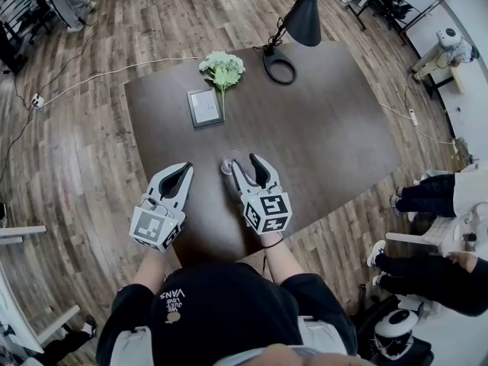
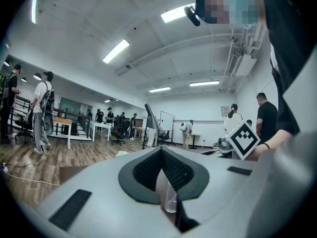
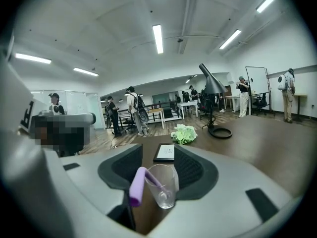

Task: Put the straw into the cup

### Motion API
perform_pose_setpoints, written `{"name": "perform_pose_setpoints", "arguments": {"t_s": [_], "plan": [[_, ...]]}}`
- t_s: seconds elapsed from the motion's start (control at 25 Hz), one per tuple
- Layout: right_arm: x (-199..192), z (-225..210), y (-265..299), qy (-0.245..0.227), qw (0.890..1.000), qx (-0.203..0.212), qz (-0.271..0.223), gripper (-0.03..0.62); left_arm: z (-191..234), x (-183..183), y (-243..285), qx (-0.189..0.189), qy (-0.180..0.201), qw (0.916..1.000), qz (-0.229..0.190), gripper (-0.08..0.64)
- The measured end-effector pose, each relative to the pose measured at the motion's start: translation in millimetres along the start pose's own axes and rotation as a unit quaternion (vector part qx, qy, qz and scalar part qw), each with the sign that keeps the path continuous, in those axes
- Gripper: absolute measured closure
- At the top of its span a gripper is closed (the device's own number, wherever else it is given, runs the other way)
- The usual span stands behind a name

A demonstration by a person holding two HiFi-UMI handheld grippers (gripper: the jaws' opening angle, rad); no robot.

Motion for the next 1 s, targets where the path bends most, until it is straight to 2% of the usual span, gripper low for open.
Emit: {"name": "perform_pose_setpoints", "arguments": {"t_s": [0.52,0.92,1.0], "plan": [[10.5,2.0,-17.5,0.007,1.0,0.001,-0.03,0.399,-6.0,7.9,-3.9,-0.005,0.005,0.9999,-0.008,0.551],[22.5,7.2,-36.7,-0.009,0.999,0.003,-0.049,0.402,-15.7,15.1,-9.4,-0.011,0.012,0.9998,-0.013,0.551],[24.6,8.8,-41.4,-0.018,0.998,0.004,-0.054,0.436,-18.1,15.9,-10.4,-0.013,0.014,0.9997,-0.016,0.551]]}}
Point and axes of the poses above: the fingertips, and each gripper's own axes: y forward along the fingers, z to its left, x out of its top, the point moved 5 cm from there along -y, backward along the fingers, and after that the axes turned 6 degrees about y, right-handed, at the moved point
